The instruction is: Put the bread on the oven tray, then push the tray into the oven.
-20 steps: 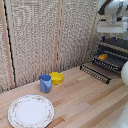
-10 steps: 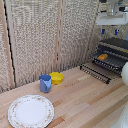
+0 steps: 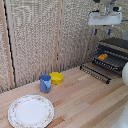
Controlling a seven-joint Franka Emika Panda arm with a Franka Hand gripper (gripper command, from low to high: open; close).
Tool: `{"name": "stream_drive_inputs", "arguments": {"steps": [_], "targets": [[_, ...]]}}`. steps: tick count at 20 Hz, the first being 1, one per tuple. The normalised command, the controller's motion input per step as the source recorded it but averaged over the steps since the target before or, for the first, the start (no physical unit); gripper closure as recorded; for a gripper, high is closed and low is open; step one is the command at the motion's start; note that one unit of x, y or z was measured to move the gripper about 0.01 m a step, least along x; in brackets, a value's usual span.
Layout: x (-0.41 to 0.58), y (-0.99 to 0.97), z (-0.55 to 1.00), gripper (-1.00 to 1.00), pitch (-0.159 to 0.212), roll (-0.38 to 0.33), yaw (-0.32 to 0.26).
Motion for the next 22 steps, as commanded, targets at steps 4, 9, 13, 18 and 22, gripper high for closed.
{"name": "stream_drive_inputs", "arguments": {"steps": [4, 9, 13, 18, 22], "targets": [[0.034, 0.10, 0.01, -1.00, 0.000, -0.189, 0.219], [-0.008, 0.00, 0.00, -1.00, 0.002, -0.268, 0.227], [-0.084, 0.00, -0.05, -1.00, 0.072, -0.230, 0.278], [-0.131, 0.18, -0.14, -1.00, 0.162, -0.212, 0.213], [-0.256, 0.42, -0.22, -1.00, 0.169, -0.224, 0.106]]}}
